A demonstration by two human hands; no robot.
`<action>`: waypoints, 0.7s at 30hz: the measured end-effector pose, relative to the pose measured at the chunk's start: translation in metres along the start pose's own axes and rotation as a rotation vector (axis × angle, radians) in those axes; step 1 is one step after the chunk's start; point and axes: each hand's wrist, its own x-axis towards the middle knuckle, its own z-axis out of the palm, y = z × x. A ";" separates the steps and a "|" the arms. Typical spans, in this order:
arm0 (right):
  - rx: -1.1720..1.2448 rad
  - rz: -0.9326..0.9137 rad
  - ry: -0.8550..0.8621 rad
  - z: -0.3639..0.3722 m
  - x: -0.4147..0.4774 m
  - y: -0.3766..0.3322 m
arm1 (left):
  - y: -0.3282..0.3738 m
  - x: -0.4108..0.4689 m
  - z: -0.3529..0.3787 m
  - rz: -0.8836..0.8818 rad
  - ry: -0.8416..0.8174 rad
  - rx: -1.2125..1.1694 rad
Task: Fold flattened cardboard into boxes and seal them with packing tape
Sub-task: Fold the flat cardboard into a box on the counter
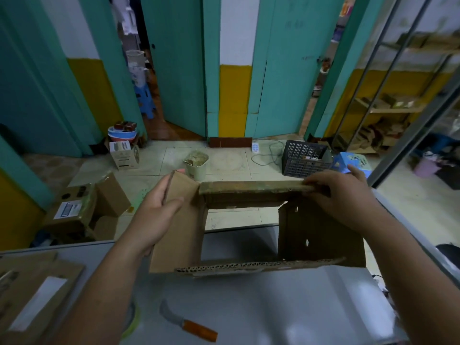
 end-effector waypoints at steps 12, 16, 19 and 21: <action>0.170 0.143 0.007 -0.012 0.052 -0.016 | -0.011 -0.006 -0.003 0.031 -0.114 -0.171; 0.253 0.124 -0.071 -0.013 0.055 -0.026 | -0.003 0.004 -0.012 0.089 -0.183 -0.041; 0.252 0.117 -0.016 -0.009 0.054 -0.030 | -0.001 0.013 -0.010 0.079 -0.177 -0.065; 0.231 0.113 0.061 -0.008 0.049 -0.033 | -0.001 0.018 -0.007 0.024 -0.165 -0.147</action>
